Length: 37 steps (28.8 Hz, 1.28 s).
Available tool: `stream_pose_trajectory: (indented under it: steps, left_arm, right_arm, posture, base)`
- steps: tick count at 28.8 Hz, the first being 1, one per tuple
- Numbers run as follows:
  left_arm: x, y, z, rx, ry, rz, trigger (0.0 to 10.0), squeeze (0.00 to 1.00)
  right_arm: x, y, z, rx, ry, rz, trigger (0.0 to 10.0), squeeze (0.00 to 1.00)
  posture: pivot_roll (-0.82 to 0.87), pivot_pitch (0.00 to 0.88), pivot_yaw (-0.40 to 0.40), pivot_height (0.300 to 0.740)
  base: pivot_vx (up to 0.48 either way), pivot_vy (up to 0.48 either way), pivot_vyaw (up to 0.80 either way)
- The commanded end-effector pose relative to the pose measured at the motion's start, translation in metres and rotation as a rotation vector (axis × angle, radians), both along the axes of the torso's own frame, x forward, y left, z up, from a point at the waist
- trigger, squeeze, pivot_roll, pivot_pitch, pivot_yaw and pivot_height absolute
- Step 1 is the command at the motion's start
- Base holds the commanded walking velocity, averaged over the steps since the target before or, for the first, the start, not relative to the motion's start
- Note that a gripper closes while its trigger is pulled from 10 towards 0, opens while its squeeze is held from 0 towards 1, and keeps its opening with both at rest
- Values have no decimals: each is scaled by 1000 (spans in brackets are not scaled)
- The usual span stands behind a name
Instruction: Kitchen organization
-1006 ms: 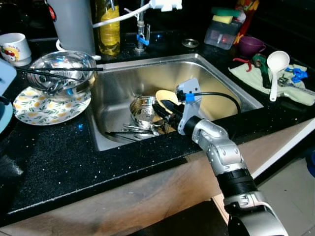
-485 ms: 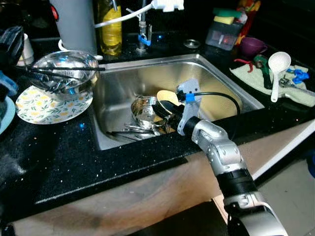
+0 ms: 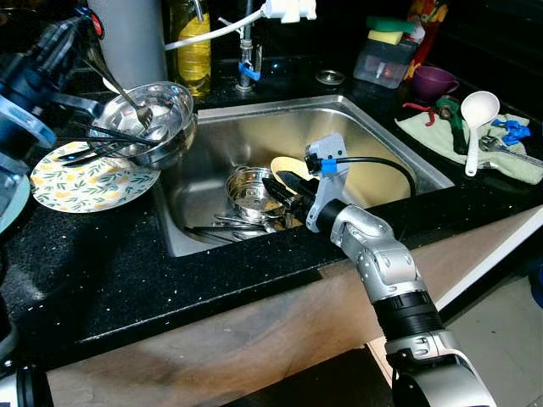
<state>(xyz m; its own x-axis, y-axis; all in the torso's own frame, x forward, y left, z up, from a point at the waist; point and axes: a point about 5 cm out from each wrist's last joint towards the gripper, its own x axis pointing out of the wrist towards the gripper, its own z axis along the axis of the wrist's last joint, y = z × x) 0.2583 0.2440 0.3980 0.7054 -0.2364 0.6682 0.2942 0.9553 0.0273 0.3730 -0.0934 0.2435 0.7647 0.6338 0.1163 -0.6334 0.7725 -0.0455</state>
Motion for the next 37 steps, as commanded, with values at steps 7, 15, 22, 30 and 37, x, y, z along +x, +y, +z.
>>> stream_pose_trajectory:
  steps: [7, 15, 22, 30, 37]
  left_arm:
    - [-10, 12, 19, -109, -66, 12, 0, 0]
    - [-15, -1, 26, -180, -83, -215, 0, 0]
    - [-19, -23, 32, -232, -103, -378, 0, 0]
    - [-3, -47, 13, -344, 56, -472, 0, 0]
    - [17, -80, -12, -237, 140, -424, 0, 0]
  right_arm:
    - [-1, -2, -2, 5, 9, -2, 10000, 0]
    - [-1, -2, -2, 13, 8, -3, 10000, 0]
    - [-2, -1, -2, 18, 8, -4, 10000, 0]
    - [-1, 1, 1, 61, -5, -20, 10000, 0]
    - [-2, 2, 4, 81, -14, -29, 10000, 0]
  posture:
    - [30, 195, -61, 740]
    - [29, 196, -61, 740]
    - [29, 195, -58, 740]
    - [32, 192, -60, 740]
    - [29, 185, -56, 740]
  base:
    - [0, 0, 0]
    - [0, 0, 0]
    - [0, 0, 0]
    - [0, 0, 0]
    - [0, 0, 0]
